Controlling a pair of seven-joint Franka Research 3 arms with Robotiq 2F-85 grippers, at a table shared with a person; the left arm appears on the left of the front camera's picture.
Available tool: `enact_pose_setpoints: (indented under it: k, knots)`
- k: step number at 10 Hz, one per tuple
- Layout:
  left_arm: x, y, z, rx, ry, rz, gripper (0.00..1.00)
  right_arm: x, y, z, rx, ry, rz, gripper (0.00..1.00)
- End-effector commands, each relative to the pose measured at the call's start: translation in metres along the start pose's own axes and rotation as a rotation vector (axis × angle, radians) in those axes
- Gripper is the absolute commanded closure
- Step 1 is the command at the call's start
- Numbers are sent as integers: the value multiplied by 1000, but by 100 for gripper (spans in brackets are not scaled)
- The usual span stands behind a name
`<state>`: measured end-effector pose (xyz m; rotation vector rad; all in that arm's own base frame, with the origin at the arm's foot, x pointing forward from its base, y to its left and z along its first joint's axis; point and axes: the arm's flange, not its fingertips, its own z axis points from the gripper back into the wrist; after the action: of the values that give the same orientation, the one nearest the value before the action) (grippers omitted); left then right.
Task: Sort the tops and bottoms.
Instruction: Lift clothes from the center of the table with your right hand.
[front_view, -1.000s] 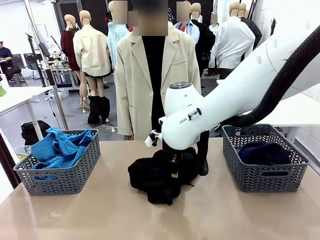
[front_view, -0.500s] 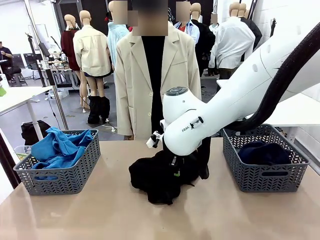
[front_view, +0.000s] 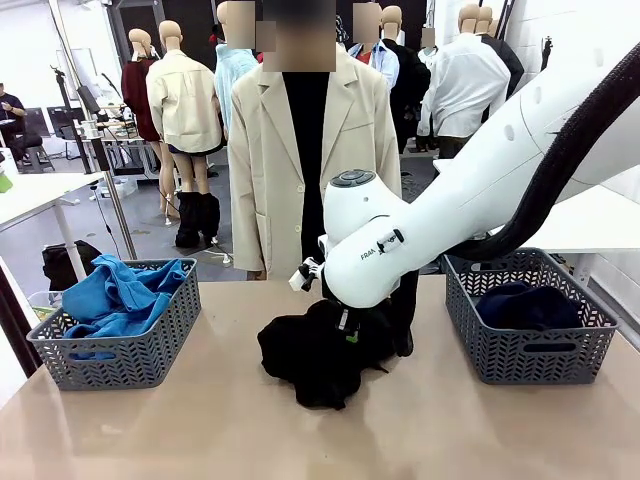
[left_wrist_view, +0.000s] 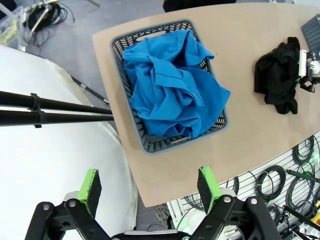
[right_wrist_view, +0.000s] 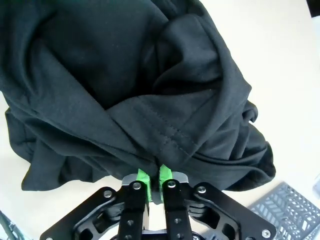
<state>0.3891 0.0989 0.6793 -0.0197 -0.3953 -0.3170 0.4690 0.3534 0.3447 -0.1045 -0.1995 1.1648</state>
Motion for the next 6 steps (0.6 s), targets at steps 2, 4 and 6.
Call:
enact_pose_setpoints:
  k: [2, 4, 6]
  knots:
    - [1, 0, 1, 1, -6, 14, 0, -9, -8, 12, 60, -163, -159, 100]
    - [1, 0, 1, 1, -6, 14, 0, -13, -23, 41, 49, -200, -257, 100]
    - [1, 0, 1, 1, -6, 14, 0, -15, -47, 89, 82, -238, -287, 100]
